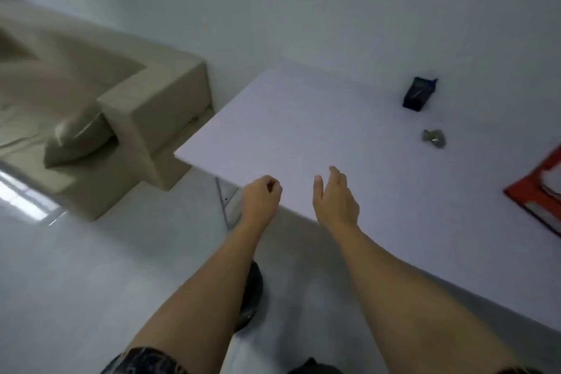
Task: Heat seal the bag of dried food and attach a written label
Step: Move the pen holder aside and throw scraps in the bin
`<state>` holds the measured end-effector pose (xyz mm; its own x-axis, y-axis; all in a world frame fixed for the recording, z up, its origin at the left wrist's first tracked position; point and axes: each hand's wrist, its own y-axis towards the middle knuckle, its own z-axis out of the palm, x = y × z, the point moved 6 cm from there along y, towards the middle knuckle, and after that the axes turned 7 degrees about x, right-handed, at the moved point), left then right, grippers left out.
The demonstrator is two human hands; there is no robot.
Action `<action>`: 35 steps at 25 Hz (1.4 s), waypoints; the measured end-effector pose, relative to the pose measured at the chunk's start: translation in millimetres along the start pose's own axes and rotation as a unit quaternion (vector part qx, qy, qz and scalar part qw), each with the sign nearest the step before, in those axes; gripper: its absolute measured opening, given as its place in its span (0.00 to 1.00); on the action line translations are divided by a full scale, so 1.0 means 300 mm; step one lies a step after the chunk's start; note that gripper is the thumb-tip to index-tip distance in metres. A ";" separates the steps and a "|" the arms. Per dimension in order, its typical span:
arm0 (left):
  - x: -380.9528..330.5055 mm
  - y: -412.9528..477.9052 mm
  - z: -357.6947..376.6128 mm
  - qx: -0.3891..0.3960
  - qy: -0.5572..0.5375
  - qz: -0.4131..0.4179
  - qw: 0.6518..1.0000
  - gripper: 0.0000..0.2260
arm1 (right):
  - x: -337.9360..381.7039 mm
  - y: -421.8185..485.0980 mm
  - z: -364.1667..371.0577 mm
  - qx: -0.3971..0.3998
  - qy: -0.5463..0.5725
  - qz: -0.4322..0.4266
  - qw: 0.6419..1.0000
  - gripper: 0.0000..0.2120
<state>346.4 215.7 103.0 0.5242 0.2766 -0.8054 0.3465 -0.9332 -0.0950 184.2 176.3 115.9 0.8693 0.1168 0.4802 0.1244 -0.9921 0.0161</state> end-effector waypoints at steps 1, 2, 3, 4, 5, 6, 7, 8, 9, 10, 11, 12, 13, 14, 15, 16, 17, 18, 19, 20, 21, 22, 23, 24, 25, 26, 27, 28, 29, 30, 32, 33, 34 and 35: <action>-0.104 0.038 0.034 0.004 0.000 0.033 0.999 0.09 | -0.044 0.029 -0.092 -0.030 -0.006 0.010 0.999 0.23; -0.201 0.066 0.074 0.012 -0.005 0.065 0.998 0.09 | -0.093 0.053 -0.169 -0.052 -0.009 0.025 0.998 0.23; -0.310 0.084 0.131 0.028 -0.008 0.101 0.994 0.09 | -0.158 0.068 -0.252 -0.077 -0.009 0.042 0.996 0.24; -0.408 0.097 0.198 0.048 -0.004 0.134 0.990 0.09 | -0.230 0.079 -0.324 -0.098 -0.005 0.062 0.993 0.24; -0.500 0.107 0.272 0.067 0.000 0.161 0.985 0.09 | -0.313 0.086 -0.394 -0.121 -0.001 0.083 0.989 0.24; -0.588 0.112 0.352 0.083 0.005 0.182 0.980 0.09 | -0.402 0.089 -0.462 -0.143 -0.002 0.103 0.984 0.24; -0.667 0.115 0.437 0.100 0.010 0.200 0.975 0.09 | -0.495 0.089 -0.526 -0.162 -0.011 0.122 0.979 0.24; -0.737 0.117 0.527 0.117 0.014 0.215 0.969 0.09 | -0.591 0.091 -0.582 -0.178 -0.022 0.139 0.974 0.24; -0.804 0.122 0.619 0.133 0.019 0.227 0.965 0.09 | -0.689 0.096 -0.634 -0.190 -0.033 0.153 0.969 0.24; -0.861 0.129 0.703 0.145 0.023 0.236 0.961 0.09 | -0.778 0.105 -0.678 -0.198 -0.042 0.164 0.965 0.24; -0.913 0.139 0.785 0.154 0.023 0.245 0.957 0.09 | -0.865 0.117 -0.722 -0.211 -0.049 0.174 0.961 0.24; -0.972 0.149 0.885 0.163 0.022 0.254 0.953 0.09 | -0.968 0.134 -0.774 -0.226 -0.053 0.185 0.955 0.23; -1.033 0.162 0.984 0.173 0.024 0.260 0.950 0.09 | -1.071 0.155 -0.823 -0.238 -0.053 0.196 0.950 0.23; -1.088 0.179 1.072 0.185 0.028 0.263 0.947 0.09 | -1.162 0.177 -0.864 -0.242 -0.054 0.207 0.946 0.23; -1.136 0.196 1.158 0.197 0.032 0.264 0.944 0.08 | -1.253 0.194 -0.896 -0.238 -0.058 0.220 0.944 0.24; -1.192 0.218 1.258 0.206 0.034 0.261 0.942 0.08 | -1.360 0.214 -0.936 -0.232 -0.067 0.236 0.941 0.24; -1.244 0.240 1.346 0.213 0.038 0.258 0.941 0.08 | -1.459 0.228 -0.971 -0.227 -0.073 0.252 0.938 0.25; -1.284 0.262 1.415 0.219 0.043 0.256 0.940 0.08 | -1.543 0.234 -0.996 -0.223 -0.073 0.269 0.934 0.25; -1.315 0.281 1.473 0.224 0.048 0.252 0.940 0.09 | -1.619 0.236 -1.016 -0.222 -0.070 0.283 0.931 0.26; -1.347 0.303 1.541 0.226 0.054 0.248 0.940 0.09 | -1.700 0.237 -1.036 -0.221 -0.067 0.295 0.927 0.27; -1.368 0.322 1.600 0.232 0.062 0.237 0.941 0.10 | -1.774 0.234 -1.044 -0.215 -0.065 0.307 0.925 0.28; -1.378 0.342 1.648 0.240 0.069 0.224 0.942 0.12 | -1.836 0.230 -1.042 -0.203 -0.065 0.323 0.922 0.30; -1.381 0.358 1.692 0.255 0.080 0.206 0.941 0.15 | -1.891 0.222 -1.029 -0.185 -0.060 0.344 0.919 0.34; -1.379 0.373 1.732 0.272 0.092 0.190 0.939 0.19 | -1.939 0.208 -1.008 -0.164 -0.051 0.369 0.913 0.39; -1.377 0.384 1.765 0.294 0.104 0.176 0.934 0.23 | -1.980 0.189 -0.977 -0.142 -0.034 0.396 0.906 0.44; -1.377 0.390 1.792 0.315 0.107 0.173 0.927 0.26 | -2.003 0.168 -0.942 -0.121 -0.011 0.418 0.900 0.49; -1.385 0.386 1.809 0.336 0.103 0.177 0.919 0.28 | -2.020 0.149 -0.906 -0.104 0.020 0.435 0.894 0.53; -1.395 0.382 1.829 0.354 0.093 0.183 0.912 0.28 | -2.034 0.136 -0.870 -0.090 0.057 0.446 0.889 0.55; -1.402 0.378 1.843 0.368 0.080 0.184 0.908 0.26 | -2.045 0.127 -0.833 -0.079 0.093 0.454 0.883 0.57; -1.402 0.378 1.858 0.376 0.067 0.185 0.906 0.23 | -2.045 0.123 -0.806 -0.075 0.125 0.459 0.876 0.59; -1.406 0.368 1.874 0.384 0.051 0.192 0.902 0.20 | -2.071 0.130 -0.764 -0.104 0.186 0.465 0.860 0.57; -1.401 0.357 1.885 0.392 0.062 0.207 0.894 0.19 | -2.089 0.134 -0.748 -0.126 0.219 0.468 0.847 0.55; -1.396 0.343 1.900 0.402 0.076 0.236 0.881 0.21 | -2.102 0.137 -0.736 -0.146 0.249 0.473 0.832 0.53; -1.393 0.318 1.913 0.418 0.105 0.269 0.861 0.25 | -2.112 0.137 -0.725 -0.163 0.273 0.478 0.819 0.51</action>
<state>-286.0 -120.6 94.7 0.5932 -0.2939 -0.7495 -0.6254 -0.7544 -0.1992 -465.6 51.7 3.0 0.1403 -0.6702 0.7288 -0.6996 -0.5880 -0.4060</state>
